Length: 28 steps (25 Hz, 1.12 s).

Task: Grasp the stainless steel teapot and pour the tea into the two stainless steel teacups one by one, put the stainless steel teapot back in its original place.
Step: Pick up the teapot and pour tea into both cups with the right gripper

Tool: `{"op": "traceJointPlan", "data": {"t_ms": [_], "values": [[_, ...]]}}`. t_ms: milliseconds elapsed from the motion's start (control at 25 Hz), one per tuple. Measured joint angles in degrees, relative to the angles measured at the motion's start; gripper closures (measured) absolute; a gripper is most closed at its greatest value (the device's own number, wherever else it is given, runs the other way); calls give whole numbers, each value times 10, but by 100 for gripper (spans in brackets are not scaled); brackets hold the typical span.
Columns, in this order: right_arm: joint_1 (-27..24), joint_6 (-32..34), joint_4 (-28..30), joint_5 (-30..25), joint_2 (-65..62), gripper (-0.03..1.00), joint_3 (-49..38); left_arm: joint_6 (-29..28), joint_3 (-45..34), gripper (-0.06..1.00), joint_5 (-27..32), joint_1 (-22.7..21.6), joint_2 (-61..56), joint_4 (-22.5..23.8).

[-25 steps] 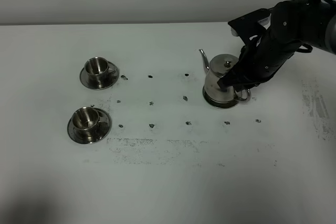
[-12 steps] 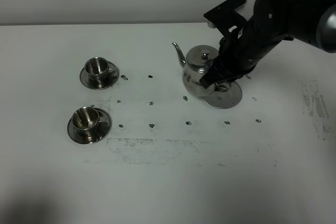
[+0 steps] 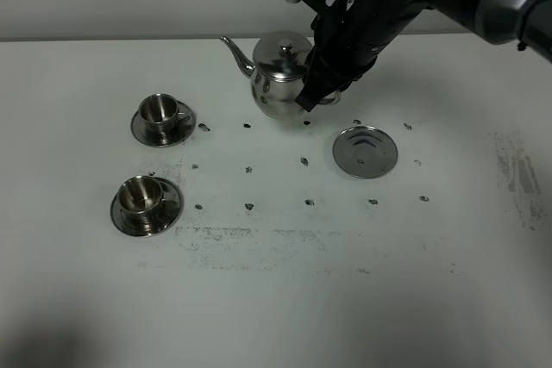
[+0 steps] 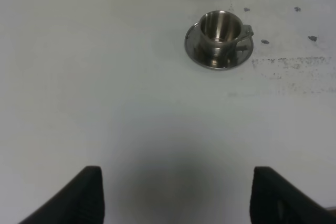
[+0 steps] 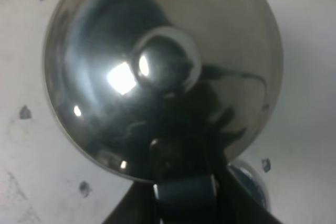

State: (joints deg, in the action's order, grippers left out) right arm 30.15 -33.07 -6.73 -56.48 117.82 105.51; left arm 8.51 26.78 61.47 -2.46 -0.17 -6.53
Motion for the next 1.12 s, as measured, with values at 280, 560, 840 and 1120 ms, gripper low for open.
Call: {"op": "traceJointPlan", "data": {"t_ms": [280,560,840,1120], "values": [[5,-37,7,-57,88,77,146,0,0,37,0,0,0,0],[22,-103,7,-76,150,77,241,0,0,37,0,0,0,0],[24,-168,10,-77,189,77,299,0,0,37,0,0,0,0],[24,-212,30,-79,220,77,341,0,0,37,0,0,0,0]]}}
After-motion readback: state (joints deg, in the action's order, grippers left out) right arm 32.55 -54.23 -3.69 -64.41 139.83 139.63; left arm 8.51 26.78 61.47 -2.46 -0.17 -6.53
